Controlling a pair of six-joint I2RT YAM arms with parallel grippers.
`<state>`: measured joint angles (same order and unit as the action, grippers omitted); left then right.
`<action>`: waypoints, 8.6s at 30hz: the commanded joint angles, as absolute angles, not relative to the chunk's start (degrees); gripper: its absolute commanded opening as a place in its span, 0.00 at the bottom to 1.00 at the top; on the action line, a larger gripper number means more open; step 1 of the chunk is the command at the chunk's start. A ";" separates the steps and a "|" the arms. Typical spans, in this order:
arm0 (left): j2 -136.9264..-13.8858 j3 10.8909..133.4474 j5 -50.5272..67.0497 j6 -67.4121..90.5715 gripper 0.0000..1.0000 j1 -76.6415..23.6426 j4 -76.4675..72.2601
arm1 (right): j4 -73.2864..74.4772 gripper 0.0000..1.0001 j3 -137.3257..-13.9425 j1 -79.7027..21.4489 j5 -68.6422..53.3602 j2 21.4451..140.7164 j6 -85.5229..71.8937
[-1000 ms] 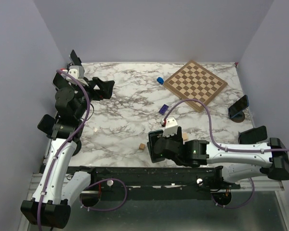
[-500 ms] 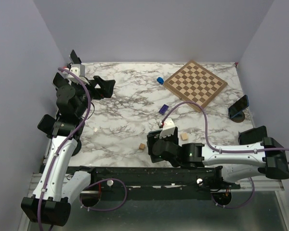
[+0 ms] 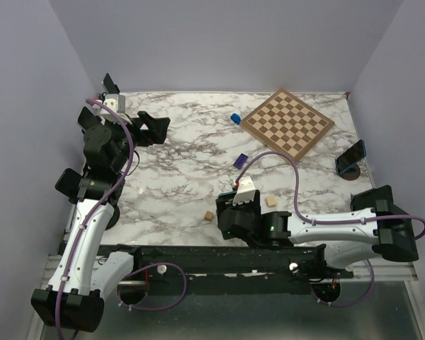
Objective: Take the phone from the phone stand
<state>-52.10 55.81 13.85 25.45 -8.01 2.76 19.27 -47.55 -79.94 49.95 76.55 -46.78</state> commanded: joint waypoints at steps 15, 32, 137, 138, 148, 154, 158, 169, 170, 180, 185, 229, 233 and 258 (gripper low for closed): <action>-52.06 57.29 15.92 26.88 0.99 -8.26 2.63 | 19.77 0.83 -48.05 -81.02 53.85 79.34 -48.78; -52.11 57.46 16.69 27.66 0.98 -7.84 2.63 | 22.21 0.31 -51.67 -81.39 54.92 74.53 -44.90; -51.93 57.66 13.44 27.75 0.98 -7.13 4.66 | 37.46 0.95 -119.03 -33.49 13.11 138.29 -31.50; -52.24 57.66 13.58 27.84 0.98 -7.19 4.66 | 37.97 0.95 -119.17 -33.57 13.92 137.25 -31.19; -53.83 57.74 15.84 29.70 0.97 -7.12 4.17 | 32.85 0.99 -99.71 -33.93 22.32 112.95 -29.97; -55.71 58.11 17.23 30.64 0.96 -7.27 4.43 | 27.54 1.00 -81.03 -33.93 28.84 96.57 -31.18; -57.56 59.44 19.82 31.20 0.96 -7.58 5.47 | 27.96 1.00 -73.66 -33.90 32.19 88.73 -31.71; -56.98 61.27 13.68 25.23 0.96 -15.28 8.73 | 34.86 1.00 -68.28 -30.84 43.95 81.63 -38.97; -56.95 61.89 13.58 25.94 0.96 -15.74 9.08 | 34.98 1.00 -68.22 -29.63 43.71 81.12 -38.78; -57.67 68.69 18.52 23.01 0.97 -16.52 8.94 | 34.48 1.00 -71.50 -11.15 32.52 78.32 -30.08; -54.61 62.32 18.33 21.28 0.97 -16.57 7.20 | 35.89 1.00 -78.58 -5.78 25.63 80.27 -25.43; -43.75 59.12 15.84 11.70 0.99 -32.82 5.19 | 32.66 0.67 -74.98 26.89 -4.16 87.75 -4.70; -43.61 59.05 15.46 11.26 0.99 -33.09 5.40 | 31.75 0.54 -73.66 26.96 -2.36 88.76 -4.07; -43.32 58.54 13.64 8.19 0.99 -35.40 5.64 | 31.21 0.17 -73.87 26.57 -5.23 89.74 1.72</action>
